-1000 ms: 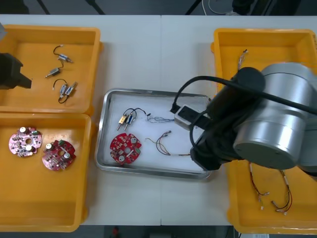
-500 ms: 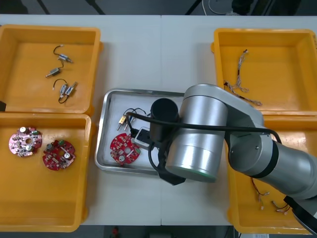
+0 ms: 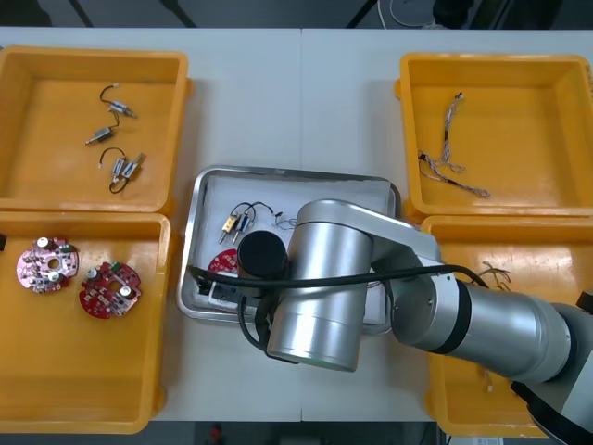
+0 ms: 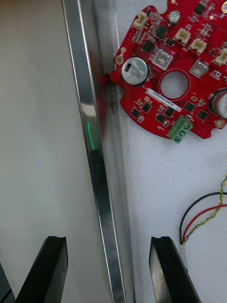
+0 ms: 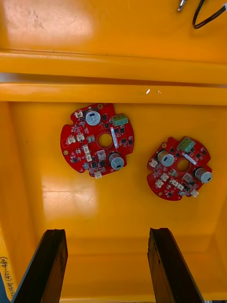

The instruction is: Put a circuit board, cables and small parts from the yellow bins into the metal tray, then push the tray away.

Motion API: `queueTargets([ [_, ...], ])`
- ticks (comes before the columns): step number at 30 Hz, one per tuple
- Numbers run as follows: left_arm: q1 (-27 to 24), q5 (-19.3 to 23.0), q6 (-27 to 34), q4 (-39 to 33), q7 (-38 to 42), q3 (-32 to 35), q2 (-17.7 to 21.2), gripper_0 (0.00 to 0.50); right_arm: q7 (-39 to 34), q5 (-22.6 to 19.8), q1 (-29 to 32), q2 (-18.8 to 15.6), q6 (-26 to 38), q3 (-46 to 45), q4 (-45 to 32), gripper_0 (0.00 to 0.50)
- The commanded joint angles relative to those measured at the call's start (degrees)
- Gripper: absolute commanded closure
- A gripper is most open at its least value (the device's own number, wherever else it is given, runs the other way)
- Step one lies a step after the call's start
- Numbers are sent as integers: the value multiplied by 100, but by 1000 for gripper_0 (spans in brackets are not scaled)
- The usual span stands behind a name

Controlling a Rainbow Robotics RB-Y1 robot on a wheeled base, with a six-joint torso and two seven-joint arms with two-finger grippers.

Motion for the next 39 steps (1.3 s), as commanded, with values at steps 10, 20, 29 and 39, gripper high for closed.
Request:
queueTargets([
  [10, 114, -59, 36, -209, -440, 167, 250, 0, 256, 396, -208, 155, -481, 744, 369, 0],
  [20, 114, -94, 36, -201, -449, 167, 250, 0, 344, 554, -235, 234, -841, 823, 799, 0],
  [29, 114, -94, 36, -201, -449, 167, 250, 0, 362, 607, -287, 331, -780, 823, 852, 451],
  [39, 114, -94, 36, -201, -449, 167, 250, 0, 370, 370, -621, 120, -745, 823, 852, 500],
])
